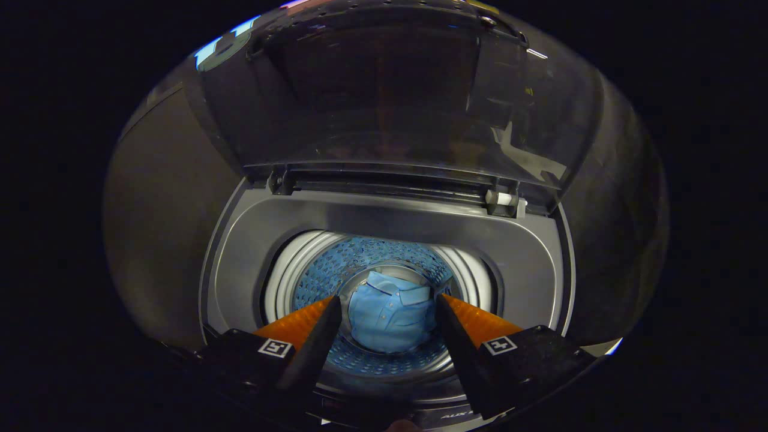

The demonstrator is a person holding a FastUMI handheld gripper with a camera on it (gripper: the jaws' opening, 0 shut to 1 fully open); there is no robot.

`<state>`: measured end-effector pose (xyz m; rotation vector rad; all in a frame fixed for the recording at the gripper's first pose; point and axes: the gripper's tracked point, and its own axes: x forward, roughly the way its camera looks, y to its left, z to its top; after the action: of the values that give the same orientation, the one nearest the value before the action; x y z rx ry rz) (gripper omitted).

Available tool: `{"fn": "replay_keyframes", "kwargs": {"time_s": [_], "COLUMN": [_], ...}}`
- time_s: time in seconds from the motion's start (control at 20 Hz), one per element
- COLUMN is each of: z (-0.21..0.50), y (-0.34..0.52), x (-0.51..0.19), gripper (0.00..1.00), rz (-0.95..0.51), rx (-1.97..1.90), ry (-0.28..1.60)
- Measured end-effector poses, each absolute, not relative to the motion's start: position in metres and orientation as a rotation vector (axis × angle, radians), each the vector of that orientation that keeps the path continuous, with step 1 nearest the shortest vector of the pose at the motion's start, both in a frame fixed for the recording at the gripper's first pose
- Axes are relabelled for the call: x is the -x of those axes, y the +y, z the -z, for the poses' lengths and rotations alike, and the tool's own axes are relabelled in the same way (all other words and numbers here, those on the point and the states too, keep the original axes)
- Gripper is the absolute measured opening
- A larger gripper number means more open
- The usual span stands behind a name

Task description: Put the clothes into the washing machine and then close the washing machine lid.

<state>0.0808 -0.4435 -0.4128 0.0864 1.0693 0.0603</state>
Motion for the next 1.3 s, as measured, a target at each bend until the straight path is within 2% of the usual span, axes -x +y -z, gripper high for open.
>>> {"fn": "replay_keyframes", "kwargs": {"time_s": [0.45,0.8,1.0,1.3], "z": [0.383,0.294,0.258,0.213], "y": [-0.433,-0.410,-0.409,-0.409], "x": [-0.085,-0.097,-0.103,-0.130], "gripper": [1.00,1.00,1.00,0.99], "rz": [-0.090,-0.187,-0.196,-0.156], "rx": [-0.098,-0.025,0.068,-0.064], "ry": [1.007,0.758,0.644,0.523]}}
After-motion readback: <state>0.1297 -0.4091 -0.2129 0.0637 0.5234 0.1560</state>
